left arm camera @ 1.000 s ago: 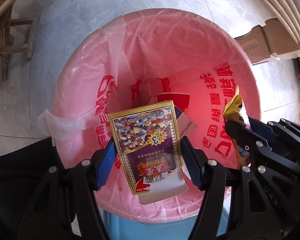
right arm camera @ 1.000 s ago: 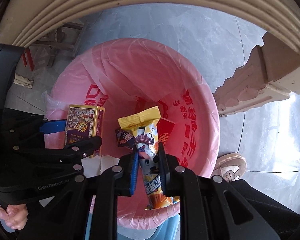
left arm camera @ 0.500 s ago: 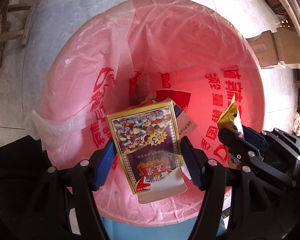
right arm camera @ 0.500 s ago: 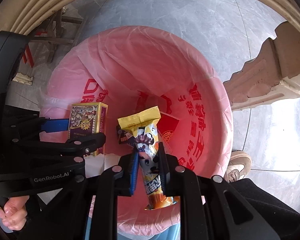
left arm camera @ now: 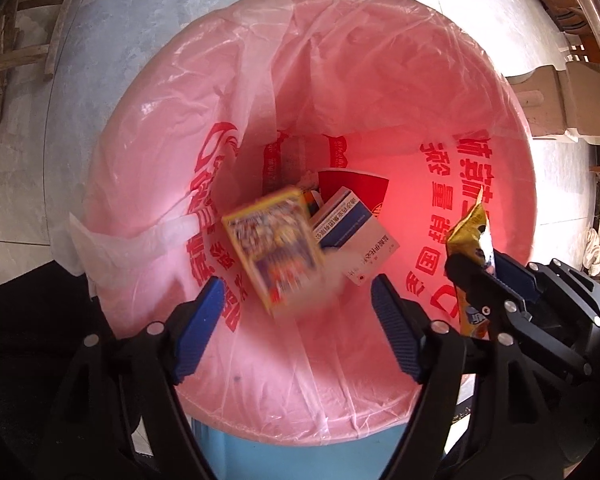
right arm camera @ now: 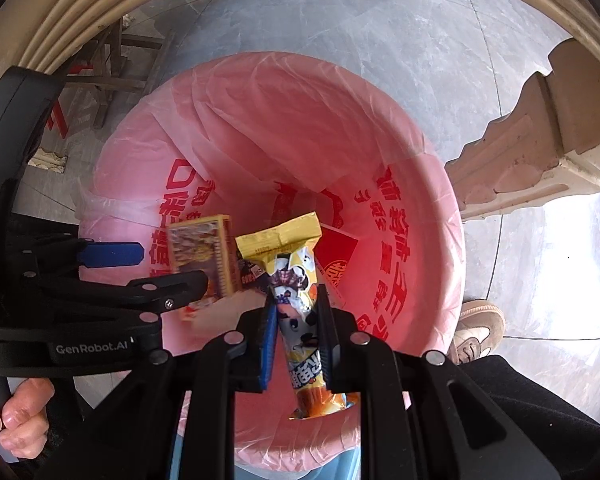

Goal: Collect trash
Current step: 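Open the left tool over the bin while the right tool releases the candy bar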

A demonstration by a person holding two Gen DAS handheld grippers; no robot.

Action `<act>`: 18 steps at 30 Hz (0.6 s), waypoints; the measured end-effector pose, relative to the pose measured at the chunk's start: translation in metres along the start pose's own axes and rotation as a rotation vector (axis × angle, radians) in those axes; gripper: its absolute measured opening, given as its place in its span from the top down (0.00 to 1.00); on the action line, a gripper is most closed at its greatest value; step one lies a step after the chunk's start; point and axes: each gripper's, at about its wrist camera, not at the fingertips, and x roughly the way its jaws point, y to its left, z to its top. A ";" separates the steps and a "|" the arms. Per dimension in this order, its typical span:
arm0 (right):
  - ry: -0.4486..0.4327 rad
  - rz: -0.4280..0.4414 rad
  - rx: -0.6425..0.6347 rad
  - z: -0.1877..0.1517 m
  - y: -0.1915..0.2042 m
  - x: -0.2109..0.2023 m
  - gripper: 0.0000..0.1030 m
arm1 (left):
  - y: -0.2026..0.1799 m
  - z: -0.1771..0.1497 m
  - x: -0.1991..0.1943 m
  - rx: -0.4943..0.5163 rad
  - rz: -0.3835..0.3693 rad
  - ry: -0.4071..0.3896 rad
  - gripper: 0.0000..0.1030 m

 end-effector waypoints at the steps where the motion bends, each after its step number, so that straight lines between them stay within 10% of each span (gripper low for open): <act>1: 0.001 0.001 -0.001 0.000 0.000 0.000 0.82 | 0.000 0.000 0.000 0.001 0.010 -0.005 0.27; 18: -0.010 -0.054 0.056 0.003 -0.006 -0.007 0.47 | 0.004 -0.001 -0.011 -0.022 0.067 -0.025 0.26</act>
